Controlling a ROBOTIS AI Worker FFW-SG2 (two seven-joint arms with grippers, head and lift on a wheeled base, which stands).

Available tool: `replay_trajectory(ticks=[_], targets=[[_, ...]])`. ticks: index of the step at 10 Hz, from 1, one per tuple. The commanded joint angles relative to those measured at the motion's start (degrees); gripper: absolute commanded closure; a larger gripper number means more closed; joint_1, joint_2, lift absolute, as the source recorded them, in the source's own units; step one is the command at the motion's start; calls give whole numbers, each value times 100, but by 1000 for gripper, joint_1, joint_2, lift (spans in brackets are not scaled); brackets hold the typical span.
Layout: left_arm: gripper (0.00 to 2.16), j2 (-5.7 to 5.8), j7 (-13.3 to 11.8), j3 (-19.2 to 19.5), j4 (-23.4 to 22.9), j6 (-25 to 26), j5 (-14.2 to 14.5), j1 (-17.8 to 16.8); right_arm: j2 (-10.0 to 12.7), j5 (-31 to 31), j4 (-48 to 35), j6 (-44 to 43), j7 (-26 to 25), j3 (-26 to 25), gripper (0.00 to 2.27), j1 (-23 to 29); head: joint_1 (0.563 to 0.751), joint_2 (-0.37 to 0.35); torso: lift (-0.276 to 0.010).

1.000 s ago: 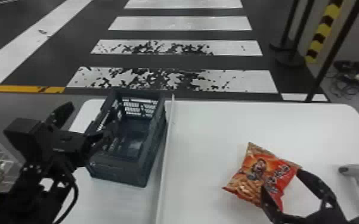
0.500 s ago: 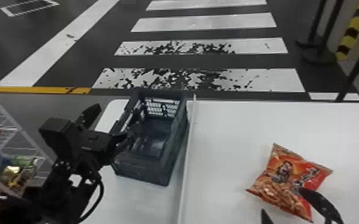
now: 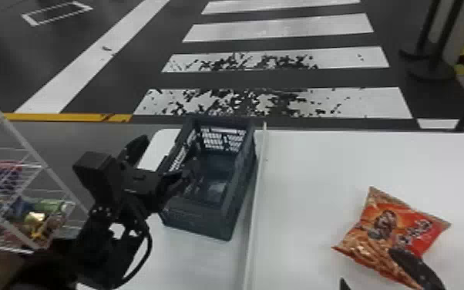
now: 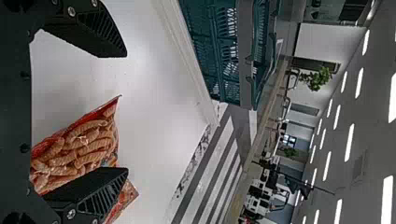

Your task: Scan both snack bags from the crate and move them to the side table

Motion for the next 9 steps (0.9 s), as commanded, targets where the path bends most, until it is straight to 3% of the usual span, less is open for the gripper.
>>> replay_trajectory(ticks=[1,6,9], targets=[[36,-18,-1,-8,-1,0,-24,0,-73,286,5,149,-7,147,127,-62,695,212,-95],[39,-53,-54,-43,-54,0,-59,70,-724,884,278,1168,-244,771,144,-580,695,211,-95],[43,-53,-115,-43,-54,0,-59,70,-882,1104,208,1590,-517,903,137,-721,695,179,-95]])
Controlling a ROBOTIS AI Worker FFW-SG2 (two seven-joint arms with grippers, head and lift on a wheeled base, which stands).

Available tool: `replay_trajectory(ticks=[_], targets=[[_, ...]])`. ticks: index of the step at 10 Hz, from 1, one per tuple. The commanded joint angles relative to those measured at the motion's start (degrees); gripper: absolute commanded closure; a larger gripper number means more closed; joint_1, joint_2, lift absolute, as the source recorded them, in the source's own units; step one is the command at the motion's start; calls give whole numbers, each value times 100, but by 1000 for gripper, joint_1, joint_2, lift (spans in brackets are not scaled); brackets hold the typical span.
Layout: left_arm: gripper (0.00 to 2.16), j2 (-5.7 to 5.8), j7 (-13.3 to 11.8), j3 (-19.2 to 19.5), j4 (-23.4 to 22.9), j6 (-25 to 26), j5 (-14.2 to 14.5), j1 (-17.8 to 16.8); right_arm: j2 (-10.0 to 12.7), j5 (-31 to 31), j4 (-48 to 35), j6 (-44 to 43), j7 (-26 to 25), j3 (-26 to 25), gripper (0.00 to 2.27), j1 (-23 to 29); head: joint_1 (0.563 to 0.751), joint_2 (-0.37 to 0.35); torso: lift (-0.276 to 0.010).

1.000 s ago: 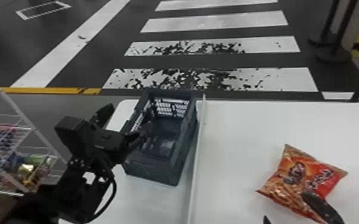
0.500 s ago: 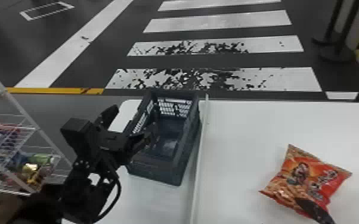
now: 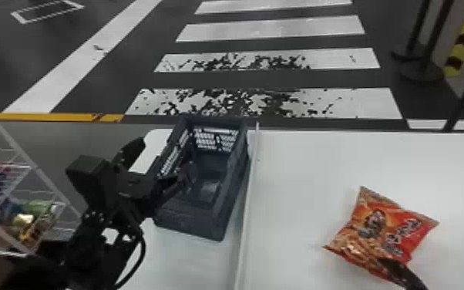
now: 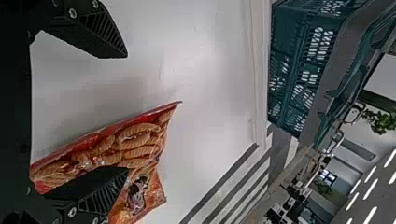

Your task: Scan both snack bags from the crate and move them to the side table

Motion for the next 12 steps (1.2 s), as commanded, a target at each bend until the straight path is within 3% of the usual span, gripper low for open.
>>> replay_trajectory(ticks=[1,4,8,12], targets=[[43,0,-5,-8,-3,0,0,0,-107,291,-36,379,-131,208,134,-136,695,167,-95],[46,18,-22,-43,6,0,0,0,-265,643,26,977,-465,691,134,-532,695,145,-95],[46,53,-49,-61,14,0,0,8,-292,818,237,1135,-667,1060,211,-892,695,137,-95],[53,79,-84,-70,32,0,0,44,-344,1302,597,1434,-1256,1649,340,-1296,695,143,-95]])
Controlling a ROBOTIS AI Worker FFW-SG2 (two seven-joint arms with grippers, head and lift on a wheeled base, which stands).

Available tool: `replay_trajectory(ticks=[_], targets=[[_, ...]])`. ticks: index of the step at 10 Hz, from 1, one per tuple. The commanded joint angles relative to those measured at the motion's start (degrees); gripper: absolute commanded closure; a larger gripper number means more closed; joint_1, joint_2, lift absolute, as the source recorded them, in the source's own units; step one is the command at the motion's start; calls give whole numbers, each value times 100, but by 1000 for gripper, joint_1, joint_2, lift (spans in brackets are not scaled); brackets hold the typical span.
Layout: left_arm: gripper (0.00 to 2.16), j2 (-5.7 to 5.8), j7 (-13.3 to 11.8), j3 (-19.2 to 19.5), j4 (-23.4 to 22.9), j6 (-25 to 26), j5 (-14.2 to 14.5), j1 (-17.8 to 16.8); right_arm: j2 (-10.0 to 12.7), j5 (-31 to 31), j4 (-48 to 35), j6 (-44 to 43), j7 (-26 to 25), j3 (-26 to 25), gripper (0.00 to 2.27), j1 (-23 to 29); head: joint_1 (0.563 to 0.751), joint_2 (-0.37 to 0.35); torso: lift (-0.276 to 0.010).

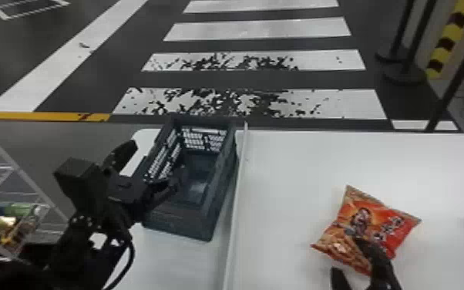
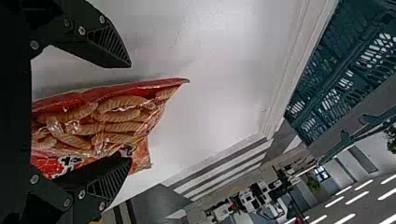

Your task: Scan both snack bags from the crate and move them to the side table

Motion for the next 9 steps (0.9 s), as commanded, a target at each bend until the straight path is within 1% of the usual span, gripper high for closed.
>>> replay_trajectory(ticks=[1,2,4,5,7,8,9], targets=[[56,-7,-8,-3,5,0,0,14,-53,230,116,209,-152,240,424,-140,695,142,-95],[56,-15,-26,6,22,0,0,14,-71,379,230,403,-258,424,498,-255,695,138,-95],[56,-33,-52,6,31,0,18,14,-80,414,335,491,-284,521,498,-334,695,131,-95],[56,-42,-70,6,31,0,18,14,-97,414,344,561,-284,547,684,-378,695,130,-95],[56,-51,-79,-12,31,0,18,23,-124,546,353,561,-363,574,1686,-378,695,121,-95],[56,-59,-79,-12,31,0,18,23,-132,564,379,526,-442,574,1919,-378,695,118,-95],[56,-59,-79,-20,31,0,18,23,-150,581,406,508,-468,574,2051,-387,695,117,-95]])
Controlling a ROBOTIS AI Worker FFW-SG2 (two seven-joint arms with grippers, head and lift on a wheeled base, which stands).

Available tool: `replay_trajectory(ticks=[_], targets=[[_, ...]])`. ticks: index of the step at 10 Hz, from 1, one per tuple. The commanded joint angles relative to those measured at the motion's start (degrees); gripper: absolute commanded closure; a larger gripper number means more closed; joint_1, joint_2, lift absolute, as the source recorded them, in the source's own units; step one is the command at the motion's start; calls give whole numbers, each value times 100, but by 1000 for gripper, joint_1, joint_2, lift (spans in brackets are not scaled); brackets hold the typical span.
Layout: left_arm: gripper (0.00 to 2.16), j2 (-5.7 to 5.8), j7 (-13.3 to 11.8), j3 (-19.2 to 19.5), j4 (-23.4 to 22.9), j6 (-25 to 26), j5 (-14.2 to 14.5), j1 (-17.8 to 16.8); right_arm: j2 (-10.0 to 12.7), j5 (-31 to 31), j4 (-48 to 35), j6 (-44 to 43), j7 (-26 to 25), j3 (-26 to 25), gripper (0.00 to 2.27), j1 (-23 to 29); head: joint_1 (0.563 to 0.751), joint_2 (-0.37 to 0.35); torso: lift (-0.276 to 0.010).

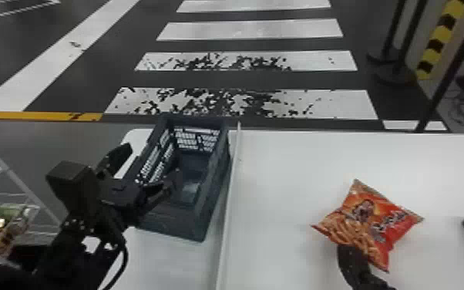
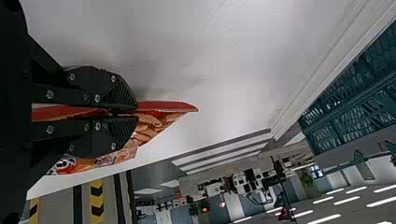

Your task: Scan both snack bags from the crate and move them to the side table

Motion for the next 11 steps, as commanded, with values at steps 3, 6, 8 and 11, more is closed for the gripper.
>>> replay_trajectory(ticks=[3,6,8,11], targets=[[60,-1,0,-23,9,0,0,0,-129,109,0,-219,-326,35,2233,66,695,112,-95],[60,-1,0,-23,9,0,0,8,-147,382,-105,-78,-607,123,2243,242,695,114,-95],[60,8,0,-23,18,0,0,8,-323,144,-624,-711,-994,-228,2243,646,695,116,-95],[60,-27,-8,-164,88,0,-44,-71,55,-893,-1546,-957,-950,-975,2243,849,695,134,-95]])
